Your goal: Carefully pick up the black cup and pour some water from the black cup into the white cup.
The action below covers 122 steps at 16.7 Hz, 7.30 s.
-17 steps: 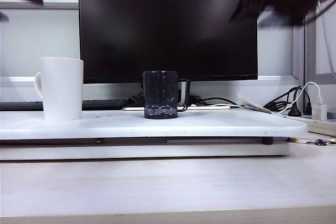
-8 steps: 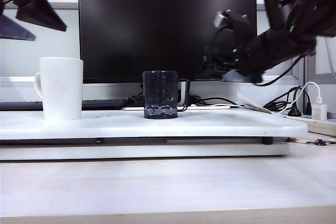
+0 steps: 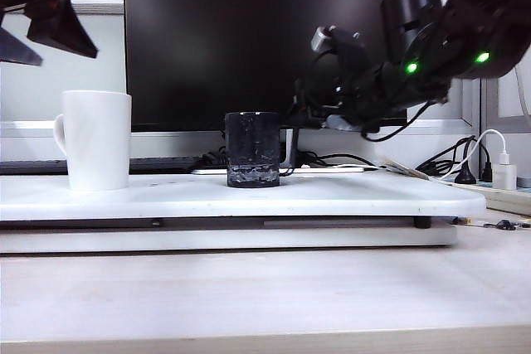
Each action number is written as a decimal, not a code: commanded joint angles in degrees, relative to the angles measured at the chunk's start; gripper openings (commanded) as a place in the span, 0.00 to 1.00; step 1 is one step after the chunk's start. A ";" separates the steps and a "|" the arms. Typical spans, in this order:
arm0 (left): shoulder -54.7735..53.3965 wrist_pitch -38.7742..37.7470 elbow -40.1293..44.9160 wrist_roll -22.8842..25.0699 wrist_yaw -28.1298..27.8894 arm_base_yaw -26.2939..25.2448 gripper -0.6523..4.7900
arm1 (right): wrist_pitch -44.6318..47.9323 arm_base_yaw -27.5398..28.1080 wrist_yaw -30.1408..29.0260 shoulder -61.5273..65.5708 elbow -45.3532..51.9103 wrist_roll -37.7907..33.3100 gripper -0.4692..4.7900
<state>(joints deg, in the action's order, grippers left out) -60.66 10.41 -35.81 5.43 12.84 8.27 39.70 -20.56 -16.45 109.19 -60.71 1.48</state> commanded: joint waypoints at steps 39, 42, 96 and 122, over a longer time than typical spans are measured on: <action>-0.94 -5.01 -7.10 -4.90 -2.75 -0.04 1.00 | -36.57 -13.20 5.05 12.48 -51.82 9.62 0.09; -2.78 -6.91 -7.02 -5.27 -2.08 -0.02 1.00 | -36.68 -15.72 7.85 14.14 -53.16 13.31 0.09; -2.75 -12.07 -7.04 -4.96 -7.72 -0.07 1.00 | -19.26 -21.99 20.59 16.28 -54.62 72.41 0.09; 8.07 -12.07 -7.06 -5.01 -7.50 -0.04 1.00 | -48.61 -9.49 30.14 -3.41 -54.51 10.45 0.09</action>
<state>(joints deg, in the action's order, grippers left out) -54.00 -1.41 -42.68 0.38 5.15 8.27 -6.22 -30.72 13.67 107.61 -114.83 13.08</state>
